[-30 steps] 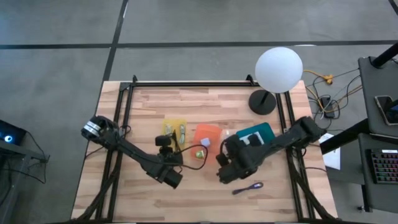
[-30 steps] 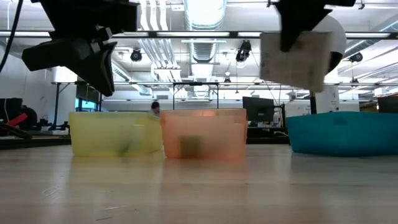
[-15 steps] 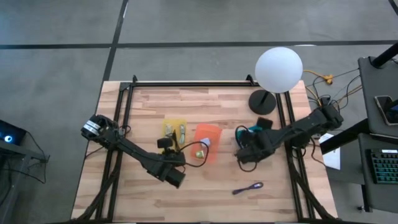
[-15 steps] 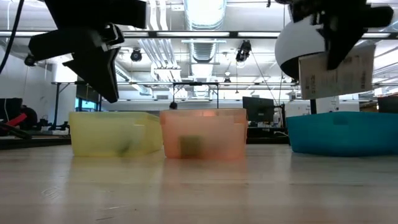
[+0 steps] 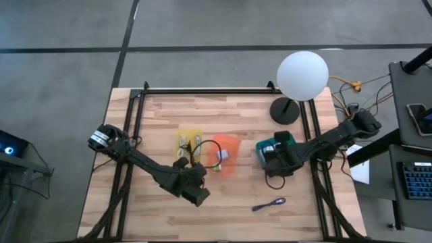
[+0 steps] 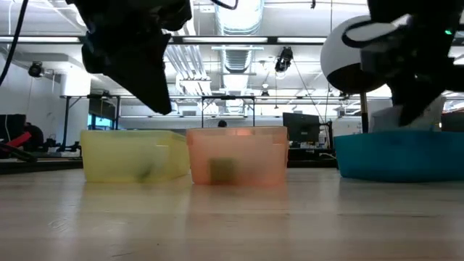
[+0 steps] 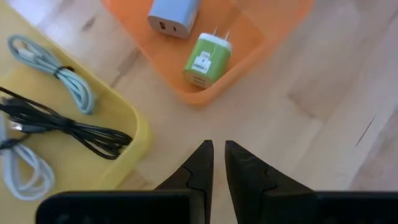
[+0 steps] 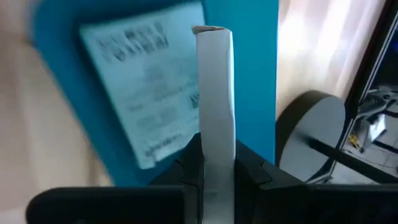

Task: Pick and place items into bin
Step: Put the top white card reader box into the blue bin, then adjust the blue bin on the table

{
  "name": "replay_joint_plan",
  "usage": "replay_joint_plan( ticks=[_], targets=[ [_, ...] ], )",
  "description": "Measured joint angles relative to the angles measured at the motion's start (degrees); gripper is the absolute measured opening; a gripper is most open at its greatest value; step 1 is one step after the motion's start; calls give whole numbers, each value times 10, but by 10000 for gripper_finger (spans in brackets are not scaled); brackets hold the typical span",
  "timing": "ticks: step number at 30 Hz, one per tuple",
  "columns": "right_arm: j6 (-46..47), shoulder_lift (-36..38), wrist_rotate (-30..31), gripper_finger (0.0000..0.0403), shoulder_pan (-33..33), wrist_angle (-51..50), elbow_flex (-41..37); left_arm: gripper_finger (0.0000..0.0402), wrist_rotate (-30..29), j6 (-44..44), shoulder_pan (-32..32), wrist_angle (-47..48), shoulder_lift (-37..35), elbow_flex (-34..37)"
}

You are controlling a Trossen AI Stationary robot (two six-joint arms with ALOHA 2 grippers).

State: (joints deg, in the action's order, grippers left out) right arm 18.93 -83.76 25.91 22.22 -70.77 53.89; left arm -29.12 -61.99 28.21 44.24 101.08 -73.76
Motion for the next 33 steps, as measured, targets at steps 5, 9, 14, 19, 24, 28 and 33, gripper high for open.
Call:
replay_joint_plan(
  ticks=[5,9,14,19,24,28,33],
  targets=[
    [-40,41,2,36,1,36,-56,26,-1,-54,0,-3,0,0],
    [-59,64,-4,38,1,55,-65,26,-2,-87,0,-3,0,0],
    [-76,77,-5,60,0,74,-66,36,-10,-97,0,-4,0,-2],
    [-102,67,-7,109,-2,100,-75,73,-33,-97,-1,-3,0,-11],
    [-102,59,-7,154,0,96,-70,114,-28,-97,-1,-5,-1,-16],
    [-64,63,-36,178,11,80,-55,129,-26,-91,-1,-5,0,-16],
    [41,67,-108,196,38,10,-21,131,9,-32,-10,-1,-1,-20]
  ],
)
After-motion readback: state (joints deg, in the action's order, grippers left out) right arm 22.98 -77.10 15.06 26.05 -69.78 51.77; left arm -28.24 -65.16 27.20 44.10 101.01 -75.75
